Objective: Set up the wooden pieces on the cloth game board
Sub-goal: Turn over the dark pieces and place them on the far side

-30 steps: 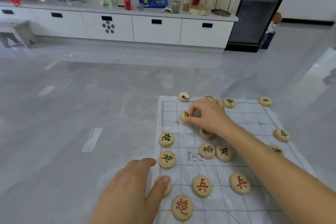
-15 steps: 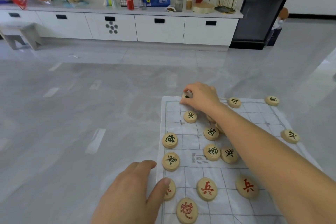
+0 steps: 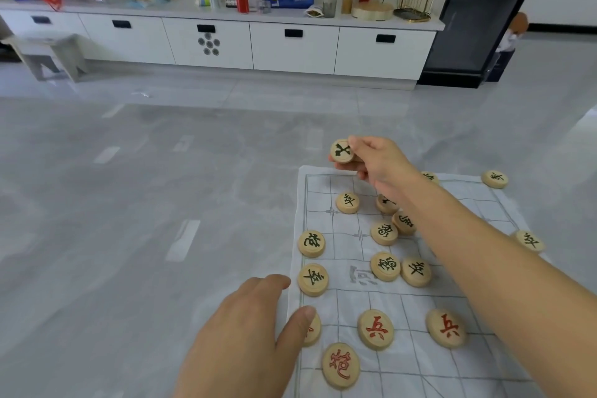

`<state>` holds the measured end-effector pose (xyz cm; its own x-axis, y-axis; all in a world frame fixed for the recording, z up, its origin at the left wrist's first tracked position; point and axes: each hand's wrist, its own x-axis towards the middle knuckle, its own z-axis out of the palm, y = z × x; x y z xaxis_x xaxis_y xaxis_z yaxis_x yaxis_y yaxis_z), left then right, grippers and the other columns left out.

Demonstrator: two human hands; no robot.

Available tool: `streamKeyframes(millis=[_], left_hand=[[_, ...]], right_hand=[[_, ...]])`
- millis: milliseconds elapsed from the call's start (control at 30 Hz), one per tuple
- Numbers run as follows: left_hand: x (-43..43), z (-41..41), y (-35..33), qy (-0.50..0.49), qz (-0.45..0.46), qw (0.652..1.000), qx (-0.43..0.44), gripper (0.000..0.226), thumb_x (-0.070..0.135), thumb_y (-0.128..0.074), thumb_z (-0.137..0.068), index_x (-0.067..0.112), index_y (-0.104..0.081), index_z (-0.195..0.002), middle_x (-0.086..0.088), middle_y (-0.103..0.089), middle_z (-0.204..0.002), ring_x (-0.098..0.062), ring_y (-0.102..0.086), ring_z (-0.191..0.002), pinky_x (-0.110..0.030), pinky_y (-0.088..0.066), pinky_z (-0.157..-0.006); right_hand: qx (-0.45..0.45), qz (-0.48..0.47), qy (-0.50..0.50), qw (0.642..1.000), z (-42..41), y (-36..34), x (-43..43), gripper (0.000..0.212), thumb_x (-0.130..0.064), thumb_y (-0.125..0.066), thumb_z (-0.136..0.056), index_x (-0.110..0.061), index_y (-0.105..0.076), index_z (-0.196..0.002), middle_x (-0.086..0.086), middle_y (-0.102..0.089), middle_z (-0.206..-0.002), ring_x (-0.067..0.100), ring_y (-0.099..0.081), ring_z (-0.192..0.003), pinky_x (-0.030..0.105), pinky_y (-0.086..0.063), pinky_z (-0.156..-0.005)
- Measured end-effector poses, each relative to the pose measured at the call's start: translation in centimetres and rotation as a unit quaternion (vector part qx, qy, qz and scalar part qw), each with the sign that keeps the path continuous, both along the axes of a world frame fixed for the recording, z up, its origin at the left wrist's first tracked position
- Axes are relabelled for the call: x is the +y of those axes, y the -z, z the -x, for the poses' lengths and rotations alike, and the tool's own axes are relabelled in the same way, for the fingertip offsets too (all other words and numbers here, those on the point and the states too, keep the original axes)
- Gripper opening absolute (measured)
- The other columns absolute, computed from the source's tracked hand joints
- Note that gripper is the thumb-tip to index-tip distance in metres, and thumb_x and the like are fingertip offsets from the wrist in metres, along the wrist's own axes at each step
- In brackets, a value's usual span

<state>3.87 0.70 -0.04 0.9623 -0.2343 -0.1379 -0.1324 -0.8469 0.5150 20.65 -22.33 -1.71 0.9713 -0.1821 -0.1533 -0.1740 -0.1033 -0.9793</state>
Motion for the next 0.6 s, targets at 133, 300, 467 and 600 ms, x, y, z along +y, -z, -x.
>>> streamKeyframes(millis=[133, 300, 467, 600], left_hand=[[0.1, 0.0, -0.1, 0.000, 0.001, 1.000, 0.000, 0.049, 0.060, -0.034, -0.088, 0.043, -0.029, -0.133, 0.025, -0.038, -0.133, 0.001, -0.042, -0.121, -0.020, -0.039, -0.099], [0.3, 0.1, 0.1, -0.002, 0.007, 1.000, -0.011, 0.049, 0.060, -0.034, -0.088, 0.043, -0.029, -0.133, 0.026, -0.038, -0.132, 0.001, -0.042, -0.121, -0.018, -0.038, -0.096], [0.3, 0.1, 0.2, 0.002, 0.008, 1.000, -0.016, 0.048, 0.059, -0.034, -0.088, 0.042, -0.029, -0.133, 0.025, -0.039, -0.131, 0.001, -0.042, -0.120, -0.017, -0.038, -0.096], [0.4, 0.1, 0.2, 0.005, 0.007, 1.000, -0.015, 0.049, 0.060, -0.034, -0.088, 0.043, -0.029, -0.133, 0.026, -0.038, -0.131, 0.001, -0.042, -0.120, -0.018, -0.038, -0.096]], right_hand=[[0.006, -0.039, -0.002, 0.999, 0.0, -0.1, 0.4, 0.019, -0.021, -0.042, -0.099, -0.010, -0.057, -0.101, 0.010, -0.069, -0.096, 0.011, -0.070, -0.066, 0.022, -0.029, -0.051], [-0.009, -0.069, -0.012, 0.998, 0.2, 0.5, -0.5, 0.036, -0.001, -0.049, -0.093, -0.023, -0.054, -0.121, 0.011, -0.065, -0.100, 0.017, -0.070, -0.078, 0.022, -0.046, -0.059], [-0.021, -0.009, 0.063, 0.998, 0.3, 0.1, -2.7, 0.044, -0.003, -0.069, -0.079, -0.019, -0.056, -0.118, 0.011, -0.060, -0.109, 0.012, -0.066, -0.071, 0.019, -0.047, -0.056], [-0.030, 0.089, 0.133, 0.987, 0.3, 0.1, -5.5, 0.042, -0.021, -0.070, -0.082, -0.016, -0.050, -0.118, 0.002, -0.064, -0.110, 0.010, -0.067, -0.073, 0.020, -0.044, -0.060]])
